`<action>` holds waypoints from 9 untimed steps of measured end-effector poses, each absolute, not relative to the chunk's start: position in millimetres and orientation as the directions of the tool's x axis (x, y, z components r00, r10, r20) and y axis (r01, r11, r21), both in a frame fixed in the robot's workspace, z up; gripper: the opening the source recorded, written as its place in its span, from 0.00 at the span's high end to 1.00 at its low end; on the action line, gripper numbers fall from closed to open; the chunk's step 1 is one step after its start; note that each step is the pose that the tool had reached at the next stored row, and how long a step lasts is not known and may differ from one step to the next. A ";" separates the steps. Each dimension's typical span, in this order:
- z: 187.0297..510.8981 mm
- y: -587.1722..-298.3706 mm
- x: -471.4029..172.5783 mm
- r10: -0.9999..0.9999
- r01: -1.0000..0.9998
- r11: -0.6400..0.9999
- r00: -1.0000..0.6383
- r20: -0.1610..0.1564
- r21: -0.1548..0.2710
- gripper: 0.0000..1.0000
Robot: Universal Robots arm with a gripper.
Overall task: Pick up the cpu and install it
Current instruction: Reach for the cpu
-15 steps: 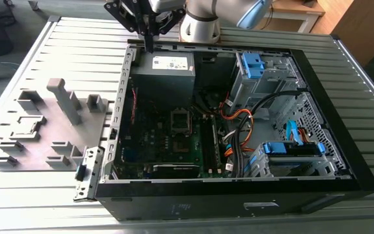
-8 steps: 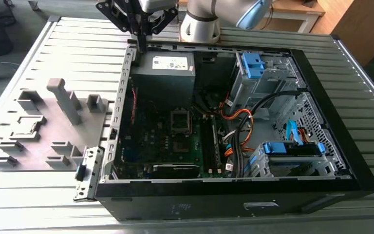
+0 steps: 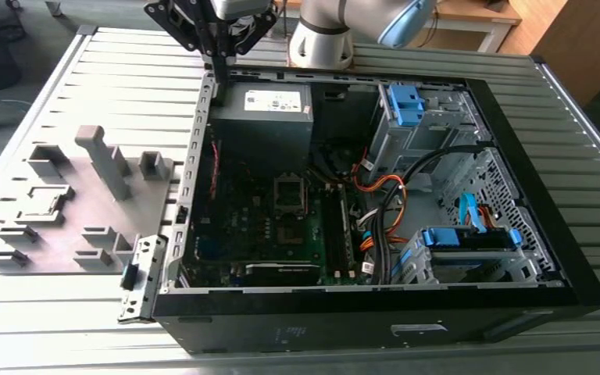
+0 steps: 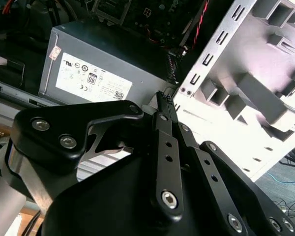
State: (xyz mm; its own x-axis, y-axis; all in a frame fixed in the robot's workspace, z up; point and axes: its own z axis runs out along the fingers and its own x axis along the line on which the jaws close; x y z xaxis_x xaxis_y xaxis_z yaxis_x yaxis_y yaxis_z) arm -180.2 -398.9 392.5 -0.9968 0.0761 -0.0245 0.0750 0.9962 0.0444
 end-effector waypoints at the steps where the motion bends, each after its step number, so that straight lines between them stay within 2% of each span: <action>1: 392.5 -398.9 -180.9 0.076 0.075 0.996 -0.997 -0.024 0.044 0.89; 9: 392.5 -398.9 -183.8 0.076 0.075 0.996 -0.997 -0.024 0.044 0.89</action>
State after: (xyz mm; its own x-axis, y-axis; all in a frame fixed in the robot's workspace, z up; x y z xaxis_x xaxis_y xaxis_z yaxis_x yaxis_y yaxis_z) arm -183.8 -398.9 392.5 -0.9968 0.0762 -0.0245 0.0751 0.9962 0.0443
